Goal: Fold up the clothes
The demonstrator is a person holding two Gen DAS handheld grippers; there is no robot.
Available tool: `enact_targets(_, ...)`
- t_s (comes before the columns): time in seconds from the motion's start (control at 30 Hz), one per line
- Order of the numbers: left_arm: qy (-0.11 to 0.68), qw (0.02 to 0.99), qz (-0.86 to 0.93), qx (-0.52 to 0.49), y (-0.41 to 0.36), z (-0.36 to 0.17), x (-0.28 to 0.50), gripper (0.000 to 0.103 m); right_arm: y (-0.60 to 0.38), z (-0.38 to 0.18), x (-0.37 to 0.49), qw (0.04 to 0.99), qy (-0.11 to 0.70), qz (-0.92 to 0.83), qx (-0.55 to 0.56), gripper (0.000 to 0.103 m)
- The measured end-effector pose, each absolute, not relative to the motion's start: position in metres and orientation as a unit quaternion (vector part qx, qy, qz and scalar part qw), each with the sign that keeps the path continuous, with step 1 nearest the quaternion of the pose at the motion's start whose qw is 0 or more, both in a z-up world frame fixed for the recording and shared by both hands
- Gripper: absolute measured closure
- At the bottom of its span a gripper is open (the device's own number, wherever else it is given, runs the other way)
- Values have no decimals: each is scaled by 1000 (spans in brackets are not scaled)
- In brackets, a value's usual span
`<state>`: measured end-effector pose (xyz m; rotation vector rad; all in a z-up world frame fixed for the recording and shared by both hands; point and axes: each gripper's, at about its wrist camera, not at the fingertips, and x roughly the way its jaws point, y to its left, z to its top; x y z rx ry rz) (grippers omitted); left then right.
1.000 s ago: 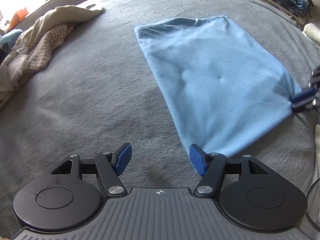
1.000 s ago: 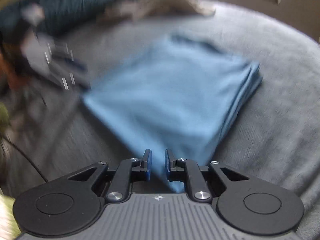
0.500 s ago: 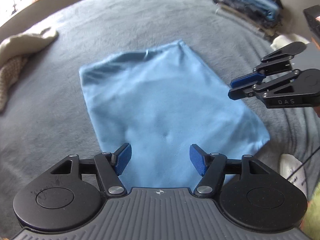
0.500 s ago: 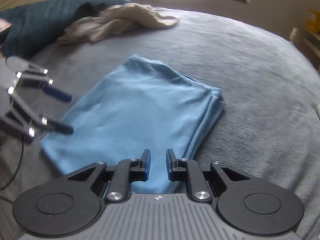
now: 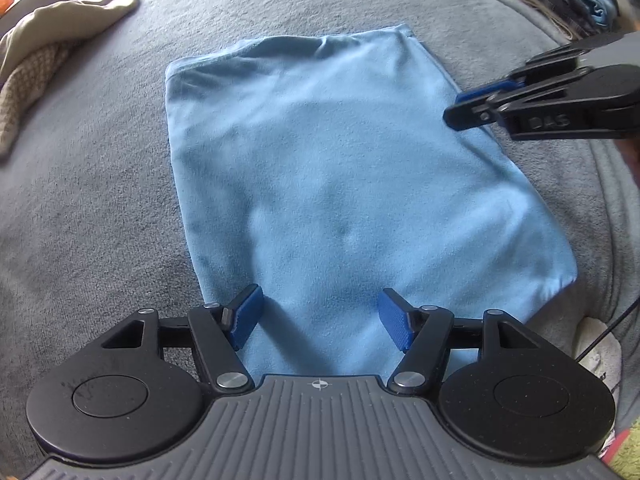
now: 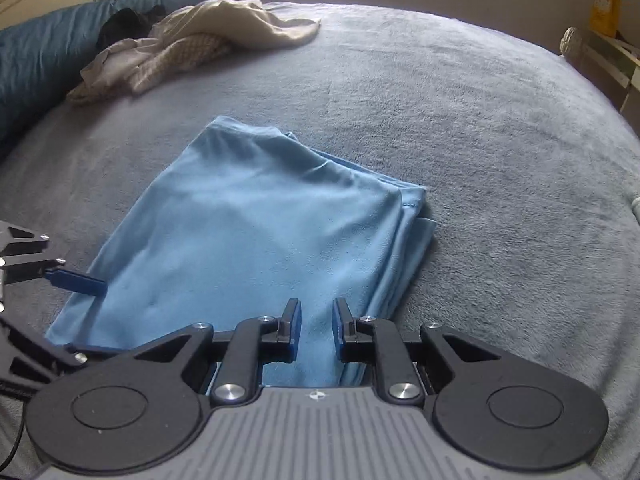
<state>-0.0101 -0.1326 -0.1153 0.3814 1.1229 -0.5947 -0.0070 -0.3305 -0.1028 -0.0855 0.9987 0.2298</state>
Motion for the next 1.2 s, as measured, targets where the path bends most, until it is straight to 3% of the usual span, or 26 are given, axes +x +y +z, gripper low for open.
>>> enact_targets(0.5, 524, 789, -268, 173, -133, -116, -10, 38, -350, -104, 47, 874, 483, 51, 9, 86)
enact_targets(1.2, 524, 789, -267, 179, -133, -120, -11, 38, -387, -101, 60, 886, 450, -17, 109, 82)
